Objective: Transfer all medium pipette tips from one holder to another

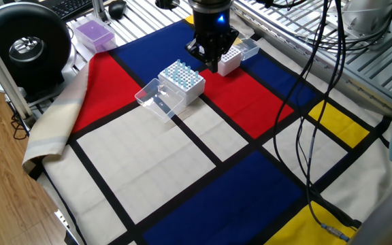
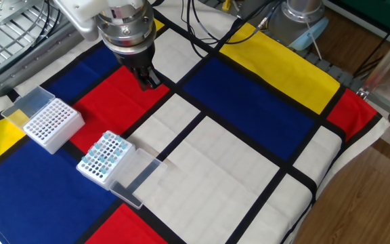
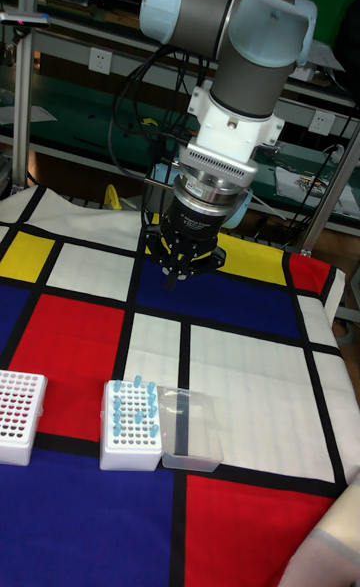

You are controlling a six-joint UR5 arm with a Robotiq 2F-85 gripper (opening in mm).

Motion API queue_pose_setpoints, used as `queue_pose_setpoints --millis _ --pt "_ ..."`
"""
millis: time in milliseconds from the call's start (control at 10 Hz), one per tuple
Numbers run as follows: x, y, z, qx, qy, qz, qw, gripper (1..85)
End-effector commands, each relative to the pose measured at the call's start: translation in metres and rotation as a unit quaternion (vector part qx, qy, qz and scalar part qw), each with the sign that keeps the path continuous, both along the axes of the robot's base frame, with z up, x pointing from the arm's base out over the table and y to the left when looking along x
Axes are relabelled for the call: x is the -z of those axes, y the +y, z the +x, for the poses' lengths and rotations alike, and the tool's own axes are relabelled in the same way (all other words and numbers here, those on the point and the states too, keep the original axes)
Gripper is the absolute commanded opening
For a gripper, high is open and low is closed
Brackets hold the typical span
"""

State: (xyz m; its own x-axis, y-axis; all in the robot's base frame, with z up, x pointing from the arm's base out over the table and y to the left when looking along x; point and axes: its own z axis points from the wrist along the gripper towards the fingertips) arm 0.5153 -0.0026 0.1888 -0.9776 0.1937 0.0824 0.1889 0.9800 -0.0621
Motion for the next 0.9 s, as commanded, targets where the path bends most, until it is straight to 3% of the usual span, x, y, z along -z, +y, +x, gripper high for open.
queue_pose_setpoints --millis 0,300,600,800 --pt "-0.001 0.0028 0.0006 0.012 -0.002 0.005 0.9999 1.0" --pt "-0.0009 0.0029 0.0004 -0.024 0.0 0.009 0.9997 1.0" --pt "-0.0009 0.0029 0.0006 -0.002 -0.001 0.006 1.0 1.0" --pt "-0.0009 0.0029 0.0005 -0.016 0.0 0.008 0.9998 1.0"
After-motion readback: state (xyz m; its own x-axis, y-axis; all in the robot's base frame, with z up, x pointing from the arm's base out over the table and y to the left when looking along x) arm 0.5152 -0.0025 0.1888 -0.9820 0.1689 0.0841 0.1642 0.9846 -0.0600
